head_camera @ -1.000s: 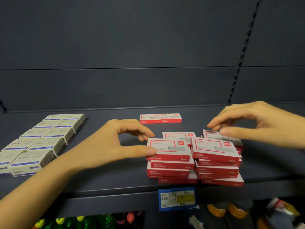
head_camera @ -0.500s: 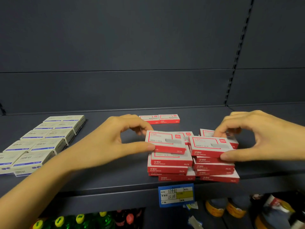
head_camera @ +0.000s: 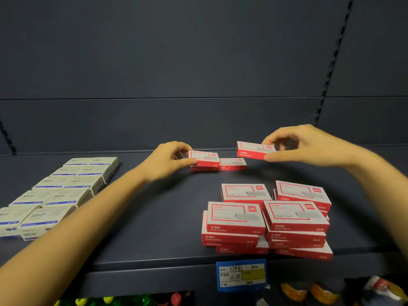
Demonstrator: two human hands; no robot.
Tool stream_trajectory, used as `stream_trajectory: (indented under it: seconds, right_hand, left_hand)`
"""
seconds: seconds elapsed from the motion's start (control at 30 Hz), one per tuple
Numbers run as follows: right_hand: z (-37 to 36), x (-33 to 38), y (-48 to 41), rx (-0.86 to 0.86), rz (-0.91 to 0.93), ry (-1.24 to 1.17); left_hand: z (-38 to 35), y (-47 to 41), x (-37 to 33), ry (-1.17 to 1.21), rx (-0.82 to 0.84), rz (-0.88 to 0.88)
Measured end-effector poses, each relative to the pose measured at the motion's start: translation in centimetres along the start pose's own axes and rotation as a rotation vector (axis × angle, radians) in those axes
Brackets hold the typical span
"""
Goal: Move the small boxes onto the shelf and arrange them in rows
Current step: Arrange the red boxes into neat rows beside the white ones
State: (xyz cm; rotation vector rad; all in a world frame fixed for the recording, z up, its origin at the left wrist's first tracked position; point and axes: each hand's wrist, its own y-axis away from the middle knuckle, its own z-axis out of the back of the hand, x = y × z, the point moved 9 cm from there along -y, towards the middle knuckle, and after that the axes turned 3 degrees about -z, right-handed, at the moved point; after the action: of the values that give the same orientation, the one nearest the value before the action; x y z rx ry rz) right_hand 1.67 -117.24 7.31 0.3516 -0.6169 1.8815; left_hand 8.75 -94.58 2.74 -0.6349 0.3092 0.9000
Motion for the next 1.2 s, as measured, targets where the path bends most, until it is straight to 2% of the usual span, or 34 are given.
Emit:
stream_trajectory:
  seconds: [0.2,0.47,0.9,1.0,1.1,1.2]
  right_hand:
    - [-2.3,-3.0,-4.4,0.053,-0.033,0.065]
    - [-5.6,-6.1,-7.4,0.146,-0.090,0.131]
    - [-6.6,-6.1,-8.4,0.089,-0.045,0.098]
    - [-6.5,-6.2,-8.2,0.076,-0.058,0.097]
    - [-4.6,-5.6,-7.3,-0.027,-0.044,0.080]
    - [-1.8,-4.5,-5.3,-0.120,-0.019,0.019]
  left_hand:
    - [-2.1,-1.3,2.3,0.063,0.054,0.081]
    - [-2.5,-1.5,3.5,0.126,-0.007,0.072]
    - [-2.6,-1.2,3.7,0.139,-0.024,0.090]
    - [-2.5,-1.1,3.2,0.078,-0.044,0.077]
    - [-1.5,-0.5,1.8,-0.037,-0.118,0.024]
    - [-0.8,0.8,-1.1,0.058,-0.120,-0.085]
